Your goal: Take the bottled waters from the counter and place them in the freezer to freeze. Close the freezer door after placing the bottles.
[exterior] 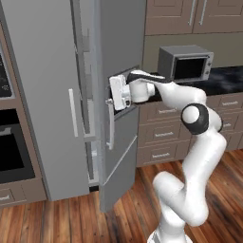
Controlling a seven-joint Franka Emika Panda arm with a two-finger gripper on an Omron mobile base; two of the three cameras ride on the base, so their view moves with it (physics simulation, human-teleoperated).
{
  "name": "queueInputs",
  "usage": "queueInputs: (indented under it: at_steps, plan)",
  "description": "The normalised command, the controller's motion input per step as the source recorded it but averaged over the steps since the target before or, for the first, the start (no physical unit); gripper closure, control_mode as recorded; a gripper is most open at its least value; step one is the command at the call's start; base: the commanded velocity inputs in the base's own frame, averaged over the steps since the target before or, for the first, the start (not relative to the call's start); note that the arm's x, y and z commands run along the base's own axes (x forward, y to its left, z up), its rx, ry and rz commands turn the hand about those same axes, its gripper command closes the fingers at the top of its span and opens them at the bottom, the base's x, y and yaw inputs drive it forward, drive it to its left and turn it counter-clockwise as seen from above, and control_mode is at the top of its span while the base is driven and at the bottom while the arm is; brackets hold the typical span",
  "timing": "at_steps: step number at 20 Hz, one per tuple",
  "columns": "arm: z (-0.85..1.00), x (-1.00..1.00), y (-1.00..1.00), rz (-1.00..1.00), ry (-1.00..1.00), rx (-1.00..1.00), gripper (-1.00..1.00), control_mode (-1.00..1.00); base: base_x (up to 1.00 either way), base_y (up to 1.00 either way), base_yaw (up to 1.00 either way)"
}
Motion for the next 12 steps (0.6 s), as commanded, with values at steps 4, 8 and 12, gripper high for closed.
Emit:
queueInputs:
  at_steps: [4, 8, 12]
  plan:
    - [0.01, 0.78, 0.7, -0.31, -0.21, 0.0, -1.0, -1.0, 0.0, 0.0, 0.0]
    - [0.42, 0.41, 0.0, -0.35, -0.09, 0.0, -1.0, -1.0, 0.0, 0.0, 0.0]
    - [0.5, 0.58, -0.01, -0.48, 0.0, 0.0, -1.0, -1.0, 0.0, 0.0, 0.0]
